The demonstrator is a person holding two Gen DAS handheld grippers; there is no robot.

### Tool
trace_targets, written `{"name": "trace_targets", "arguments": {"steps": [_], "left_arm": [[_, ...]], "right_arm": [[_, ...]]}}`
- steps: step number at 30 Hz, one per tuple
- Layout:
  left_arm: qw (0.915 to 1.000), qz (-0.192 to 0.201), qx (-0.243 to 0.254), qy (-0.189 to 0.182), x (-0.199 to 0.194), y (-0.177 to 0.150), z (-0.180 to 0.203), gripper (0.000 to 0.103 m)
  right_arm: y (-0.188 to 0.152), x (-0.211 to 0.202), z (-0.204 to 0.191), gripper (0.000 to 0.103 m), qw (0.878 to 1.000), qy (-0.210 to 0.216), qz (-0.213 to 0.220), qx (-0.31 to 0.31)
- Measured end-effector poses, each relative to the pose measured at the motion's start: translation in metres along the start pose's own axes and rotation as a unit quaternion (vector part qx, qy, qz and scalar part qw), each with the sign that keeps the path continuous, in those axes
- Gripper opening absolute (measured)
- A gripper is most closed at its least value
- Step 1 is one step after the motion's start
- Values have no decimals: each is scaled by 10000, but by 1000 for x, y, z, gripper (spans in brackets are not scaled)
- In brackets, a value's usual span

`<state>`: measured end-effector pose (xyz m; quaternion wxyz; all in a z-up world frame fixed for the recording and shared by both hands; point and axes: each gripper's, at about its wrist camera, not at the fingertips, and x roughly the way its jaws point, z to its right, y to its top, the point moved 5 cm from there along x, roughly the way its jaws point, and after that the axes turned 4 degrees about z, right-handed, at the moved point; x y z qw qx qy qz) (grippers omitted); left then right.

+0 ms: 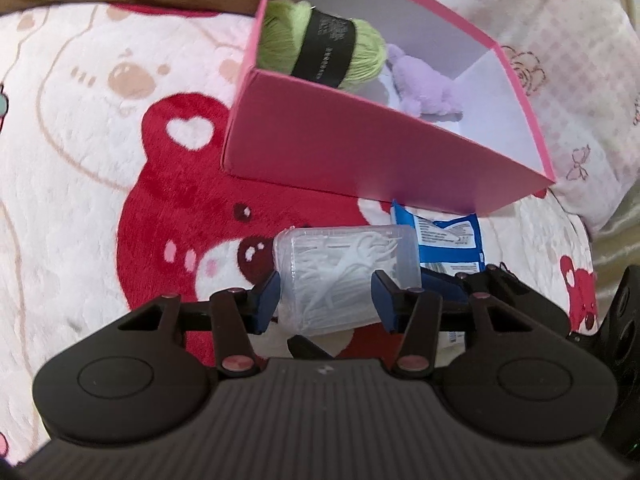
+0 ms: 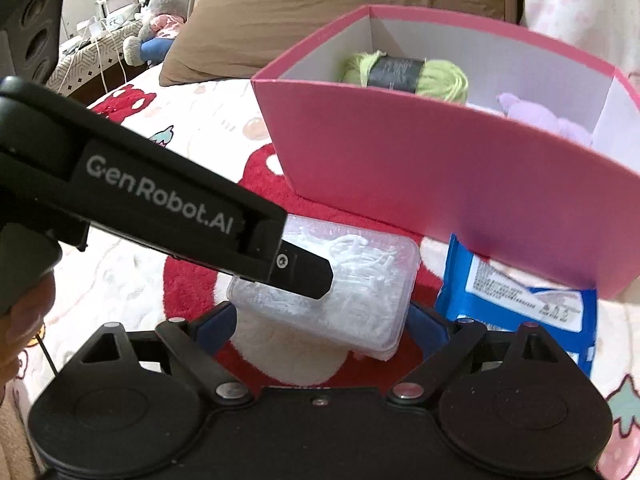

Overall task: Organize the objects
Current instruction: 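Close the left tool on the clear floss case and lift it, then carry the floss case with the left tool over the pink box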

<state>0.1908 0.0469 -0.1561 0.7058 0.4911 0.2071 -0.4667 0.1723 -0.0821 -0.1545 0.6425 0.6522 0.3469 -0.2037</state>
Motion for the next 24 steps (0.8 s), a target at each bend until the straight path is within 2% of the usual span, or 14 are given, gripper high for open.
{"name": "trace_targets", "arguments": {"steps": [5,11,16,24], "left_arm": [[10000,12,49,-73,-7,2,4,48],[9988,77,-195,-449,-20,8,4,48],[9987,173,-44,-469,-27,9,14,48],[9985,198,140,-483,-38,9,27,48]], "right_arm": [[2,-5,-1,94,9998,-82,78,-182],[4,-22,-9,94,9974,-262,344,-573],[8,-39,-10,94,9942,-353,571,-842],[6,-59,-1,94,9943,-357,654,-760]]}}
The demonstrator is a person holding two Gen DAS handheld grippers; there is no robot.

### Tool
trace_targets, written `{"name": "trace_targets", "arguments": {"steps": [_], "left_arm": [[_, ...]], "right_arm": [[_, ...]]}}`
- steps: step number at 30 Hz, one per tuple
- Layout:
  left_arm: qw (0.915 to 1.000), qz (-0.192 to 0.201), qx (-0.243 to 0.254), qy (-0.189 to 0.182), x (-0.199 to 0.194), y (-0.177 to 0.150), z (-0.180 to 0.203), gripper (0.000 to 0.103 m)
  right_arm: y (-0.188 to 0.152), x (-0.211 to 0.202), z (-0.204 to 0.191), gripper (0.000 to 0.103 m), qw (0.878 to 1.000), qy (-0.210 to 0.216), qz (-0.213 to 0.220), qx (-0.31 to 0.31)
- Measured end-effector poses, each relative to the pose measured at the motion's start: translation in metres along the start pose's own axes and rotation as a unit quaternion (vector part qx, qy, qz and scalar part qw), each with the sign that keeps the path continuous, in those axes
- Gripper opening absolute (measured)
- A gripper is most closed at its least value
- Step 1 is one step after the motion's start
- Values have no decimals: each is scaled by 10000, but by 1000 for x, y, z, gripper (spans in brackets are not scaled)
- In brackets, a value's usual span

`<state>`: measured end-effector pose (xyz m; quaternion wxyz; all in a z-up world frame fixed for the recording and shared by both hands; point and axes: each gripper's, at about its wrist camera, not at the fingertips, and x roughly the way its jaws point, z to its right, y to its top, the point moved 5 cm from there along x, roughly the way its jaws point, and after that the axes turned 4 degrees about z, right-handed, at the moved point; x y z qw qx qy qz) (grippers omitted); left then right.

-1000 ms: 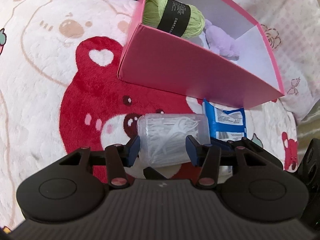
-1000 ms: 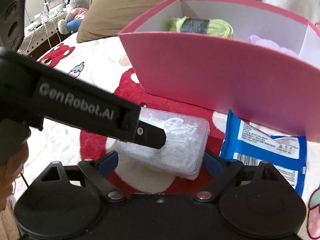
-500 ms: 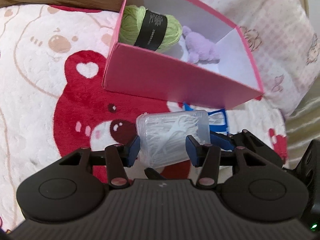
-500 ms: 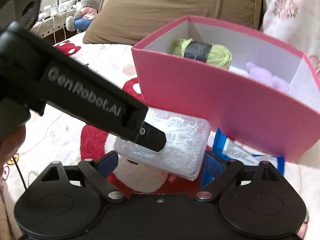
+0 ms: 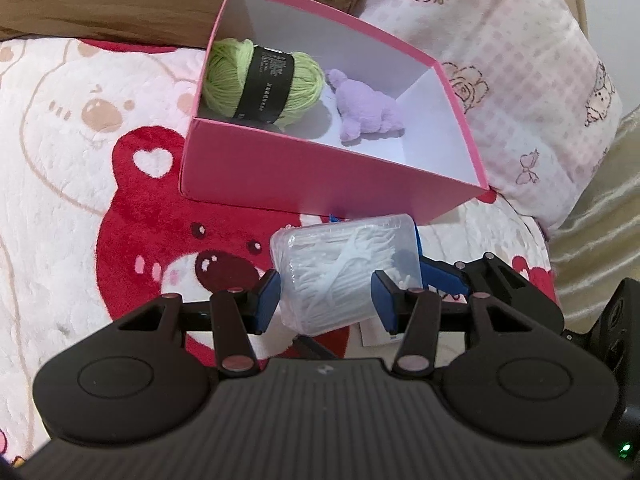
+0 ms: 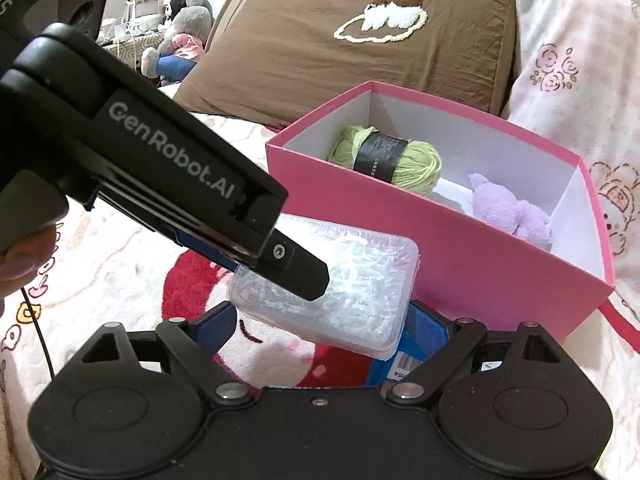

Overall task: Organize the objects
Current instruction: 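Carry the floss case with the left tool over the pink box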

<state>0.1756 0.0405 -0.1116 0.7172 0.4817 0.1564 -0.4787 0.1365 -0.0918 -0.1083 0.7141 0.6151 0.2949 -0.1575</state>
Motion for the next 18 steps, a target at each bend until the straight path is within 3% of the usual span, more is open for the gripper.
{"name": "trace_targets", "arguments": {"steps": [8,11,18], "left_arm": [[9996,93,258,104,-13,-1,15,48],[9987,192,414,231,-16,2,20,48],[9984,211,480,206,-20,3,32,48]], "right_arm": [[6,-14,1,89,9999,86,-31,86],[7,-20,4,73,10000,-8,-74,-42],[9,-30,13,72,9999,73,-52,86]]}}
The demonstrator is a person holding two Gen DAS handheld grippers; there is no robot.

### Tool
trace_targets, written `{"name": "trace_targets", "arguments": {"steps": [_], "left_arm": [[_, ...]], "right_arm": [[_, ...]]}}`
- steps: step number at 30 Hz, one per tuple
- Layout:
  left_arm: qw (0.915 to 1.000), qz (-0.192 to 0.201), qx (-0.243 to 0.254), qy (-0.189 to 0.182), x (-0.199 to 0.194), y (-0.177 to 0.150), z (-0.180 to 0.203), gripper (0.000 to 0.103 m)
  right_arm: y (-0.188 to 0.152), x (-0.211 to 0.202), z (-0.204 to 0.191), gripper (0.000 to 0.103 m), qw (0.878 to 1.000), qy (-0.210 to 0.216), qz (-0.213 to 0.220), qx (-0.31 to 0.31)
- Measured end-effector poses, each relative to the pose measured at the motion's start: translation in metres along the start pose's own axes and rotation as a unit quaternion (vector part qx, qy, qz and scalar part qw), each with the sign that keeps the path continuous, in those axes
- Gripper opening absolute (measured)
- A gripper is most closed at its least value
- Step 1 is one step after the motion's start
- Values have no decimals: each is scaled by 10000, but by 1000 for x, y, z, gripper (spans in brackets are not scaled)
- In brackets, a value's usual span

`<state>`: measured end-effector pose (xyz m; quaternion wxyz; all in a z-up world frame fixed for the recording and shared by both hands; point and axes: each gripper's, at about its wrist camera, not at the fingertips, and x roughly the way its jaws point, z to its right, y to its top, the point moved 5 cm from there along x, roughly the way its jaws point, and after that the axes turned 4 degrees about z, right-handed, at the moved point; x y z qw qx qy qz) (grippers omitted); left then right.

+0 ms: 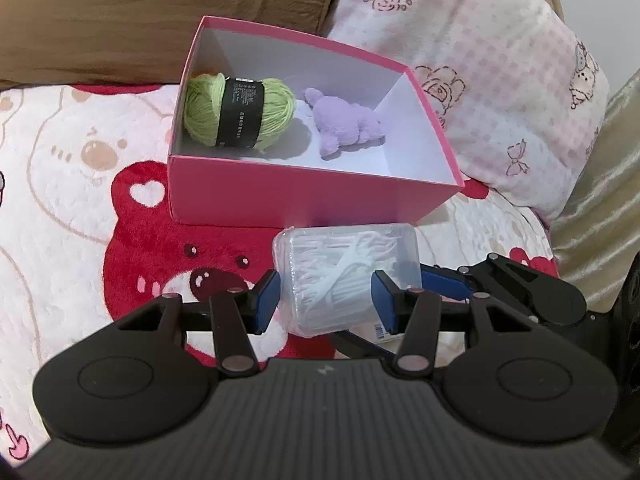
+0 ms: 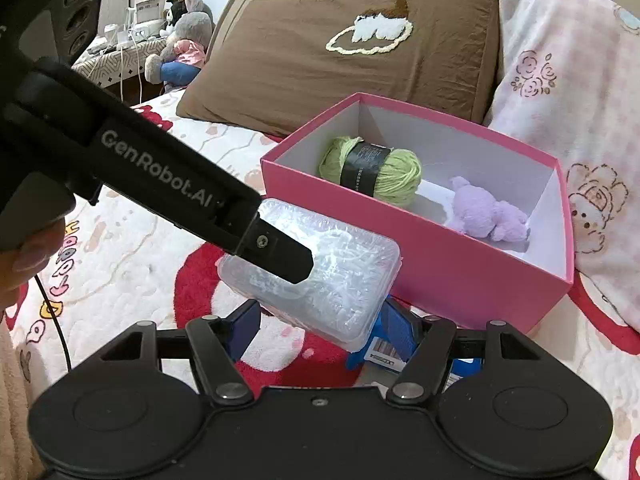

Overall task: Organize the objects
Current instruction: 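Carry the floss case with the left tool over the pink box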

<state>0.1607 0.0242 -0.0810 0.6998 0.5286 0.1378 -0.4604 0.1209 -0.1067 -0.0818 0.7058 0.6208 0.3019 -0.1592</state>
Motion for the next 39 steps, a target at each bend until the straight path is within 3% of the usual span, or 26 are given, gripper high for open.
{"name": "trace_targets", "arguments": {"steps": [20,25,28,33,39], "left_arm": [[9998,-74,-19,157,-22,16,22,50],[9995,139,-42,292,-32,36,29,50],[9996,63,-200,167,-35,48,33,48],[9992,62,-378,83,-28,67,33,48],[9994,83,-284,162,-19,94,35,48]], "right_arm": [[19,-26,5,74,9995,264,-156,17],[35,-31,9,74,9994,320,53,-103],[54,-37,16,74,9992,356,131,-111],[77,-43,23,74,9981,28,535,-309],[87,-33,46,73,9983,169,554,83]]}}
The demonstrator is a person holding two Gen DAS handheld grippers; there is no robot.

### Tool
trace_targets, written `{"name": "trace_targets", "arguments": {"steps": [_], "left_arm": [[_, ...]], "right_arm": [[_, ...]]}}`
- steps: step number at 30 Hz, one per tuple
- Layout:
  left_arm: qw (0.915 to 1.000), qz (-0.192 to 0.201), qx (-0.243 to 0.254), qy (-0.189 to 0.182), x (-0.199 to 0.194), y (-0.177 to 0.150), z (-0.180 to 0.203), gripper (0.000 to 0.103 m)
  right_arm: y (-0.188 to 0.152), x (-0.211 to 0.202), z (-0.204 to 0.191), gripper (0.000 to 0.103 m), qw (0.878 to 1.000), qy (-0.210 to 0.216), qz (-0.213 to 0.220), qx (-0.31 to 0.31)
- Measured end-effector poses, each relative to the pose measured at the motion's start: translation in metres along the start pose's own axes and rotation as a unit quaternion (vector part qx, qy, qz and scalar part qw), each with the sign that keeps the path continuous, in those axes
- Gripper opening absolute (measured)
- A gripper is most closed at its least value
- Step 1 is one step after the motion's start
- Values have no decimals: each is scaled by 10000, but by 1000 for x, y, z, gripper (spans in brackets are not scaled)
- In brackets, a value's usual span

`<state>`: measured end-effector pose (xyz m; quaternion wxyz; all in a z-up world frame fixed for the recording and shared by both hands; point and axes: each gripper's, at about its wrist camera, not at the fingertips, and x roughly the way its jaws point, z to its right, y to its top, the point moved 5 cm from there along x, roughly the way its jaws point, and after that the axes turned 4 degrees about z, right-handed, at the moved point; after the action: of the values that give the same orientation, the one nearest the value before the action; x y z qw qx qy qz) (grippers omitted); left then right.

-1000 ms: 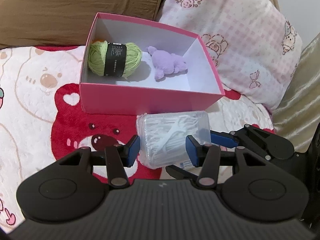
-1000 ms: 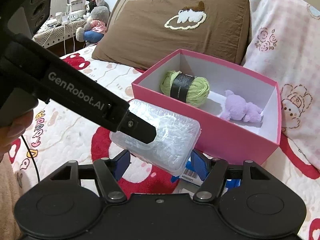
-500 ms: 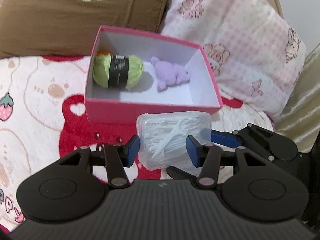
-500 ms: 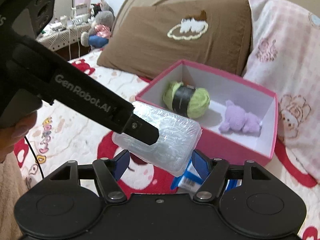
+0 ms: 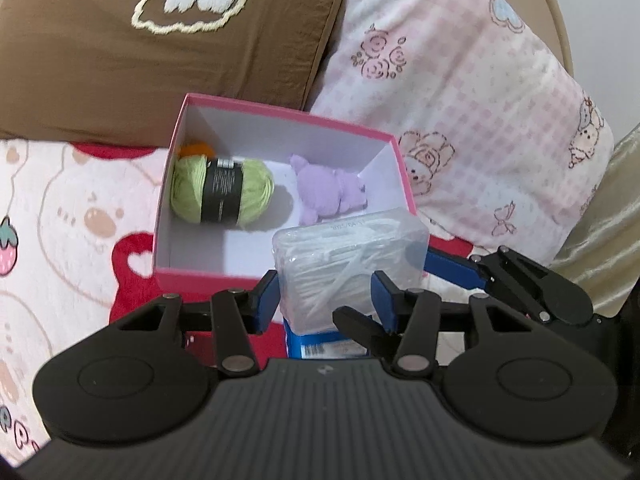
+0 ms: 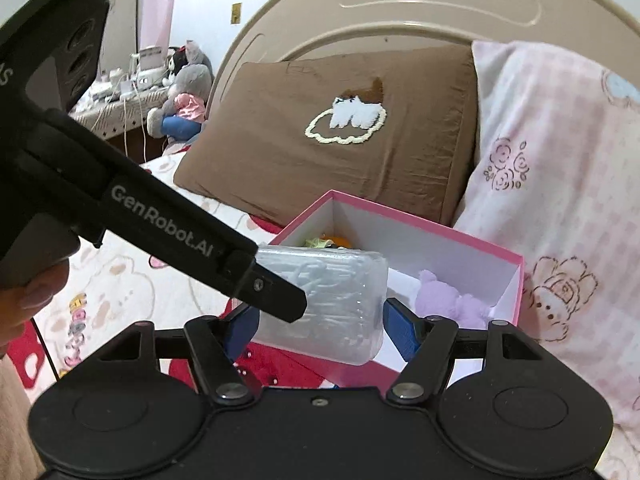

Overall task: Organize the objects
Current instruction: 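Carry the floss case with the left tool over the pink box, then lower the floss case into the box and open the left tool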

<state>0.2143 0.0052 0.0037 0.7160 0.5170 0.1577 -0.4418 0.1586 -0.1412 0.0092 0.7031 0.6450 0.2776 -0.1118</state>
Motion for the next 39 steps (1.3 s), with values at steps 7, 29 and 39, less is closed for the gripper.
{"name": "trace_targets", "arguments": {"steps": [7,29,39], "left_arm": [[10000,37,-82,40,13,33,0,48],[9964,-223,-768,270,106,21,-65,41],[9962,-412,-746,186,144,6,-63,39]], "right_arm": [[15,14,28,72,9988,174,-79,460],[-17,118,74,48,9742,565,-917,1983],[-43,136,91,48,9691,291,-1239,2114]]}}
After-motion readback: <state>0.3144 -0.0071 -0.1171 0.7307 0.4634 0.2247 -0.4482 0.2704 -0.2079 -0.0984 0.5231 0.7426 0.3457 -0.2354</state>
